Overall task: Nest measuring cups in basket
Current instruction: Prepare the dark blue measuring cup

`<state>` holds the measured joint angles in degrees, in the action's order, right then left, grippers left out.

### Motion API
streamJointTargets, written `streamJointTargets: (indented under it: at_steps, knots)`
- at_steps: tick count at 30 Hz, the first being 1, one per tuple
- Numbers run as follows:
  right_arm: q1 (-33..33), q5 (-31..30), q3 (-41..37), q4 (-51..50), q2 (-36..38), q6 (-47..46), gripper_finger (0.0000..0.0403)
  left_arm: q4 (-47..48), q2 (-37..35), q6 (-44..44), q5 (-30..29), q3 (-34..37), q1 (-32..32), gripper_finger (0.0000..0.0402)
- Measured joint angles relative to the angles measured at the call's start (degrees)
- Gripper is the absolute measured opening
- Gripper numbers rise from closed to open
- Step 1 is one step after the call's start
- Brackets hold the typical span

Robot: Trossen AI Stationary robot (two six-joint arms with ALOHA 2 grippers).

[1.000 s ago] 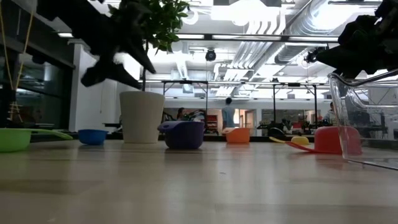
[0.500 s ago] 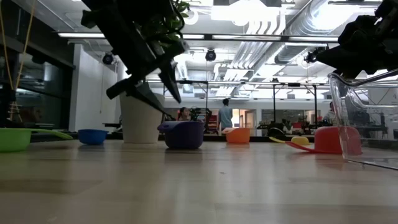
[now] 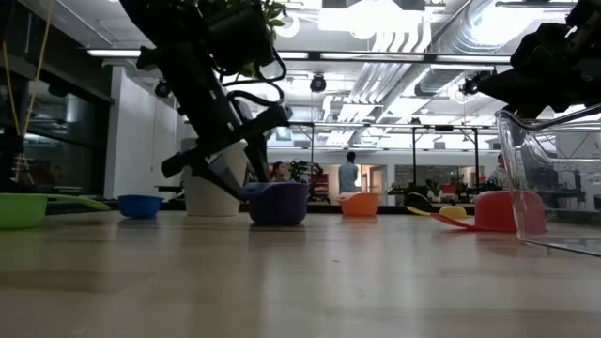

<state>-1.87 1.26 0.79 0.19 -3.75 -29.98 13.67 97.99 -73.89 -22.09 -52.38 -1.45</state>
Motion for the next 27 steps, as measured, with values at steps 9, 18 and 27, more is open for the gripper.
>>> streamJointTargets:
  at_steps: [9, 18, 27]
  knots:
    - [-0.01, 0.02, 0.00, 0.00, 0.01, 0.00, 0.0000, 0.48, -0.43, 3.65, 2.01, -0.04, 0.00, 0.0062]
    - [-0.01, 0.02, -0.01, 0.02, 0.02, 0.00, 0.0000, 9.34, -4.10, 10.15, 8.32, -0.04, -1.11, 0.0014]
    - [-0.01, -0.15, -0.02, 0.00, -0.02, 0.00, 0.0000, 25.68, -17.03, 14.18, 15.16, -0.07, -7.11, 0.0005]
